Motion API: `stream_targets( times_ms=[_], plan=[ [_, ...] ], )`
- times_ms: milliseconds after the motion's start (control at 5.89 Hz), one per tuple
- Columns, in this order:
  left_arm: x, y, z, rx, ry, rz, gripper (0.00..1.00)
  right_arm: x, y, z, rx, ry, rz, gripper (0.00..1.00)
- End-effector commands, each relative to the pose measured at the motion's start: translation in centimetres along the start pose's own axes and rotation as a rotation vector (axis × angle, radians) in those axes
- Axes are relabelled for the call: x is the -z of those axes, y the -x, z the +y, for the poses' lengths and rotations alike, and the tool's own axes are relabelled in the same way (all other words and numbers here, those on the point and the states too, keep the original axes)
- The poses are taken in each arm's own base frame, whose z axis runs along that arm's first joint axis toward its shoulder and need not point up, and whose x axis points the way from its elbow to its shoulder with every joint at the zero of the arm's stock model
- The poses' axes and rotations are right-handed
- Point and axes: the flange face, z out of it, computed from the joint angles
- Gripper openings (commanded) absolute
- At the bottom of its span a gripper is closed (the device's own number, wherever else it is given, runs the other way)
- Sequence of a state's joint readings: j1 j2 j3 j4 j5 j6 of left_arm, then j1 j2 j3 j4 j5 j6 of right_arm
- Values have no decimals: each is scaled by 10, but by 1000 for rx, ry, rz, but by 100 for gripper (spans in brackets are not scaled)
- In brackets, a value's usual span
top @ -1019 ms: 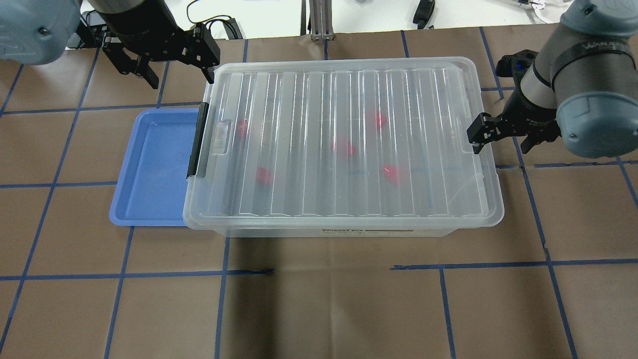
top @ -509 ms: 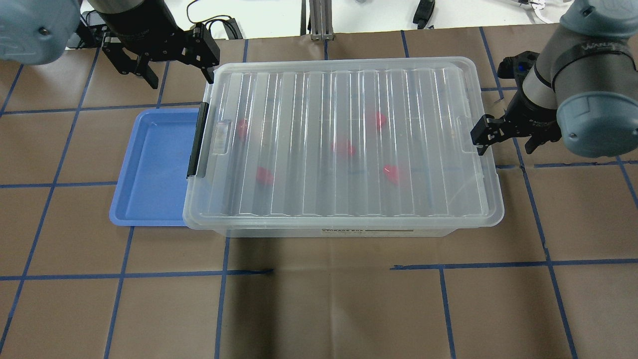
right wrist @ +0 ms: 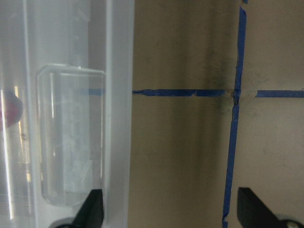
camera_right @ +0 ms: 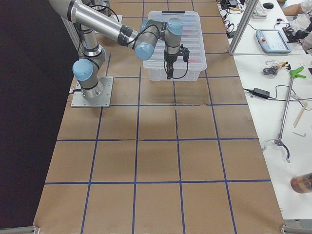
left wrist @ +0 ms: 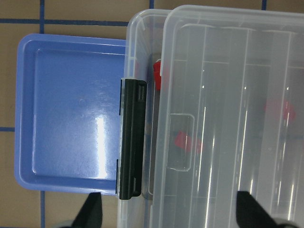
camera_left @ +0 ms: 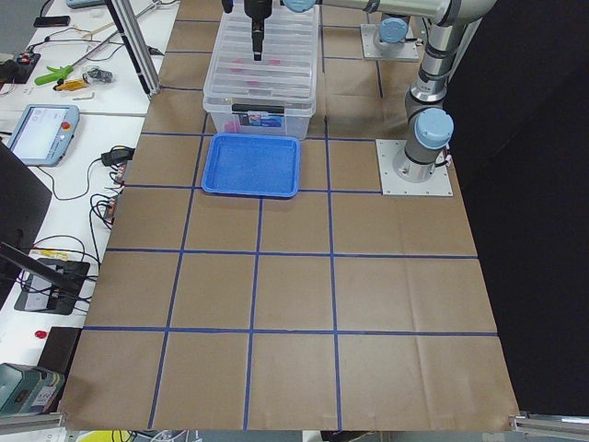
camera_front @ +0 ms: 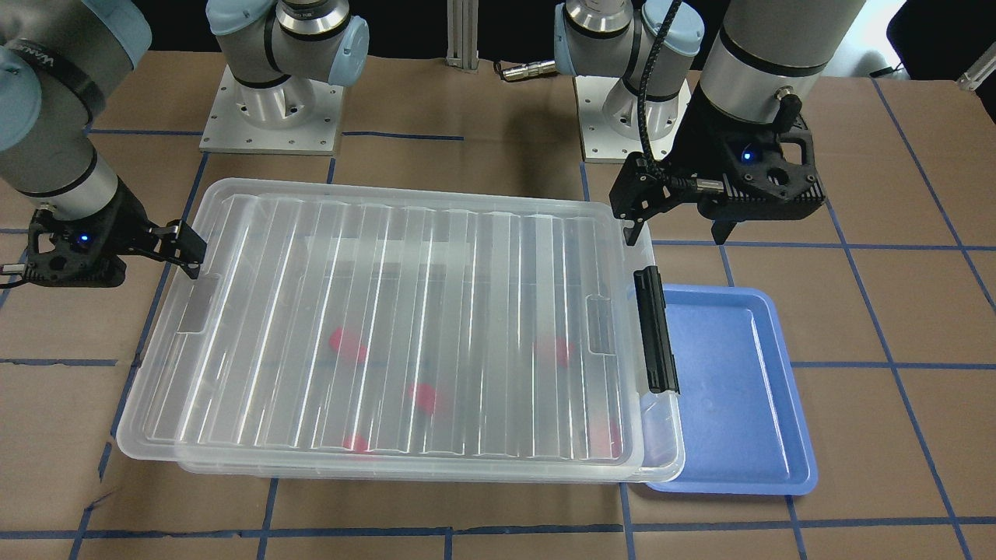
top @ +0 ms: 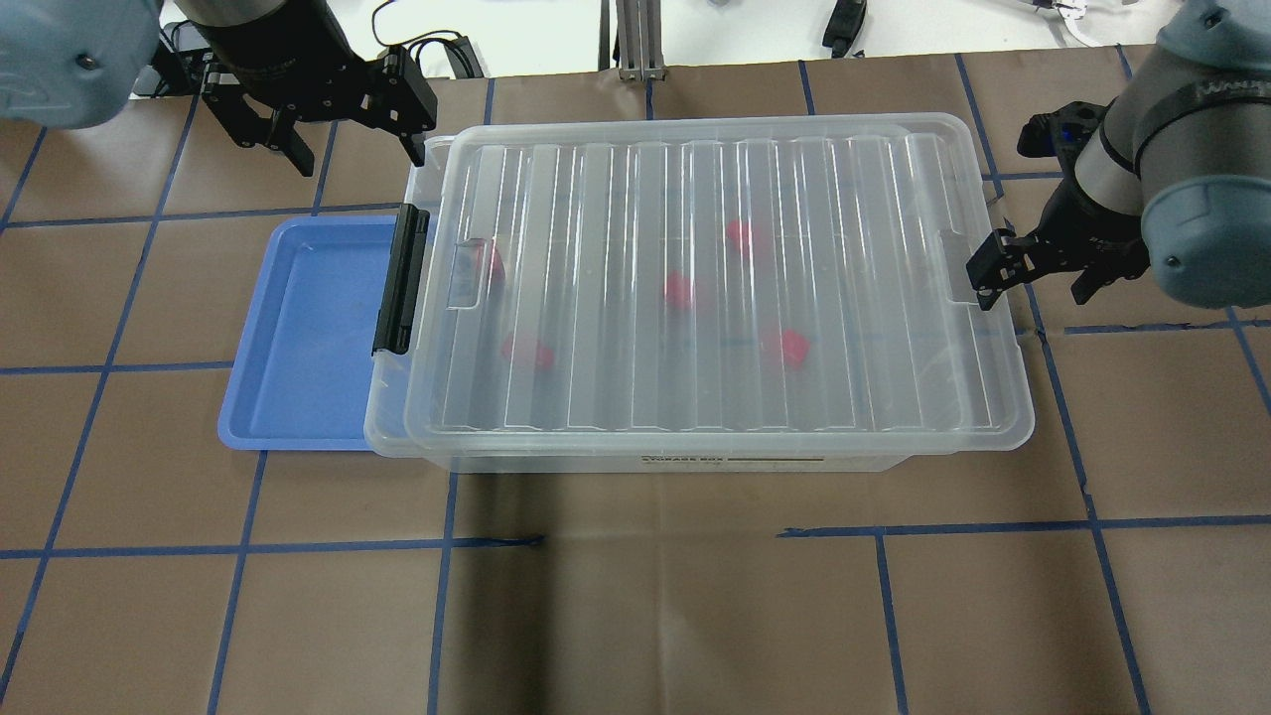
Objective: Place red block in blue tray from box
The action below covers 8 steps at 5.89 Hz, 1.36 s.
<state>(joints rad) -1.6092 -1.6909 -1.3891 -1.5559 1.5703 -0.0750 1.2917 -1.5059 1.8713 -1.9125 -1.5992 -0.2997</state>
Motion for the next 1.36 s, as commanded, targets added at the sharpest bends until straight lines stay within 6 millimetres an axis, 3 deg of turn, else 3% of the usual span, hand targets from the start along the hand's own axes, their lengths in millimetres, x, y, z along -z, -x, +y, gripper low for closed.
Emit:
stream_targets(
  times_ms=[0,340,679,1189],
  plan=[
    [-1,-1,0,-20,2,9,99,1,-32,1,17,-4,1,100],
    [-1,0,1,-230,6,-2,99,2,-51,-1,36,-28,29,100],
    [-2,3,1,-437,16,6,99,0,-91,4,48,-23,39,100],
    [-30,-1,22,-858,62,27,99,3,-154,20,66,-30,46,100]
  ],
)
